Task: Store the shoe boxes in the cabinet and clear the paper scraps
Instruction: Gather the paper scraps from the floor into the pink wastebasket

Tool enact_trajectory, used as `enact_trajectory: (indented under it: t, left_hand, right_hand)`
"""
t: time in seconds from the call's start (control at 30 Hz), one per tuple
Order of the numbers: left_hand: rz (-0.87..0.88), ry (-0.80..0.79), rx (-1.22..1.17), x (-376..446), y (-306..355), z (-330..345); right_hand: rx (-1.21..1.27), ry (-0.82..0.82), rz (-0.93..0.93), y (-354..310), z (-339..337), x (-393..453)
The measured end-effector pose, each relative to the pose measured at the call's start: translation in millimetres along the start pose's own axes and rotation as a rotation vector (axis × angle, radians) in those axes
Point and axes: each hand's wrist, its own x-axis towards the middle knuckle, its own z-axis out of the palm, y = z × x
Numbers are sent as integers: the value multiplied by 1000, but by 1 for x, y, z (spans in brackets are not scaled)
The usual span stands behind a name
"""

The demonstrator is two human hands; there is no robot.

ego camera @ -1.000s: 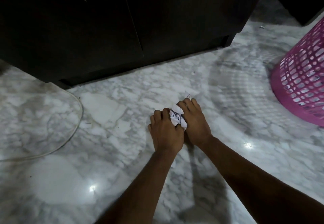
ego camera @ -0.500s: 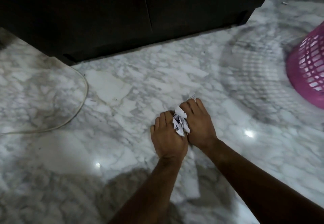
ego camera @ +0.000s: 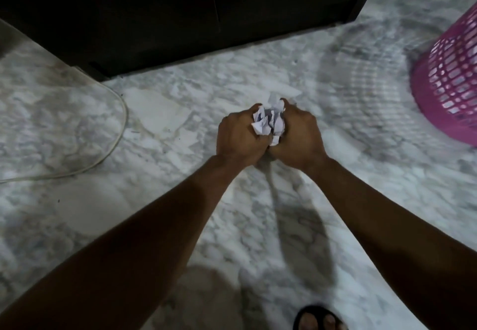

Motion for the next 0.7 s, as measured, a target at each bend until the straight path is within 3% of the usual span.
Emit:
enact_trajectory:
  t: [0.33, 0.5, 0.7]
  left_hand:
    - [178, -22, -76, 64, 79, -41]
    - [310, -60, -81, 98, 149, -53]
    - [338, -59, -138, 132, 267, -60]
  right_hand:
    - [52, 247, -8, -34, -82, 39]
    - [-87, 344, 41, -44, -155, 51]
    - [-409, 446, 27, -57, -275, 61]
